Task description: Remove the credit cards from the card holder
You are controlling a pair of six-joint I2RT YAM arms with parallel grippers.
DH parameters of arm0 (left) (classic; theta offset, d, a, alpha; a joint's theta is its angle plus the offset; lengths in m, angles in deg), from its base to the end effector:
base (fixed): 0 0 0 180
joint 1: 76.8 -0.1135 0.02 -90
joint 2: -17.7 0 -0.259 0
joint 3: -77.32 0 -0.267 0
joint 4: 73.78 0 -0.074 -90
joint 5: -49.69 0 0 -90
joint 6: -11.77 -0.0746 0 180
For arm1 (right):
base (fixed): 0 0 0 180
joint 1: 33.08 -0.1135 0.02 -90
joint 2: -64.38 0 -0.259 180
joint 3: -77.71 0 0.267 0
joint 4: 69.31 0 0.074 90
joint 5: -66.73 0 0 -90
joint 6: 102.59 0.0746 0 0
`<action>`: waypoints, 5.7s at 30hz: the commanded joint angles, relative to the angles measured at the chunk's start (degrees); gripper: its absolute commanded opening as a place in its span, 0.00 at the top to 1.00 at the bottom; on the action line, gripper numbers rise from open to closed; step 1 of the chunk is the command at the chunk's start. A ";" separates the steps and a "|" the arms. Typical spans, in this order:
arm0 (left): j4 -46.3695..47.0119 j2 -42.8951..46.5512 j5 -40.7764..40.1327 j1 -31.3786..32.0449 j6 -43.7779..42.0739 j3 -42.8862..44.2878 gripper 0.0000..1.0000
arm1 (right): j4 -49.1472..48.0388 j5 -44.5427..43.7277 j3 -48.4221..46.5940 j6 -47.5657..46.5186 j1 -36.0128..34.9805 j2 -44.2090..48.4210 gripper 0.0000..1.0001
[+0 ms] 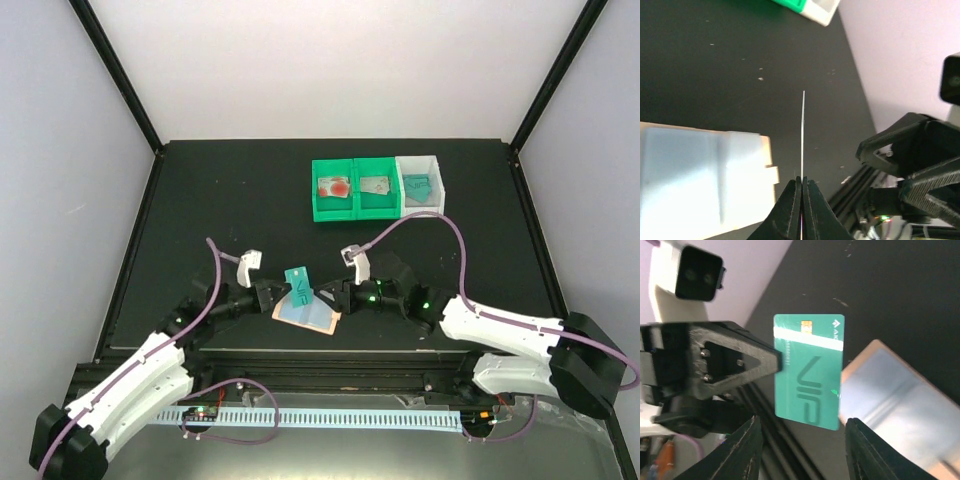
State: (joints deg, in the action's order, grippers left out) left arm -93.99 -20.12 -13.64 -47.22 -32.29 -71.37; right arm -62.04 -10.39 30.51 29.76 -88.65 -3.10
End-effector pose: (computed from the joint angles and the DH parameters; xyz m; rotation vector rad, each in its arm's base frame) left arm 0.1629 -0.1310 0.1788 0.0051 2.2410 -1.2522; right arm 0.1567 0.2579 0.1923 -0.4201 2.2614 1.2193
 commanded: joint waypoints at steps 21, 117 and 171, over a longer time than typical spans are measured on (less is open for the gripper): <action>27.51 11.98 7.96 -0.32 19.41 -10.40 0.96 | -31.04 20.66 6.56 13.43 -0.02 -5.41 0.98; 33.37 15.87 -0.50 -0.28 24.34 -9.36 0.99 | -37.83 6.97 8.16 26.43 -0.38 2.91 0.77; -4.11 1.45 -1.00 -0.23 -3.82 5.75 0.01 | 19.33 -4.00 -8.00 -14.47 37.38 9.05 0.99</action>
State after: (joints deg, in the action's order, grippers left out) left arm -97.73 -17.02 -16.81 -47.22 -33.82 -68.37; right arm -48.27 -17.51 28.17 24.52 -58.80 9.16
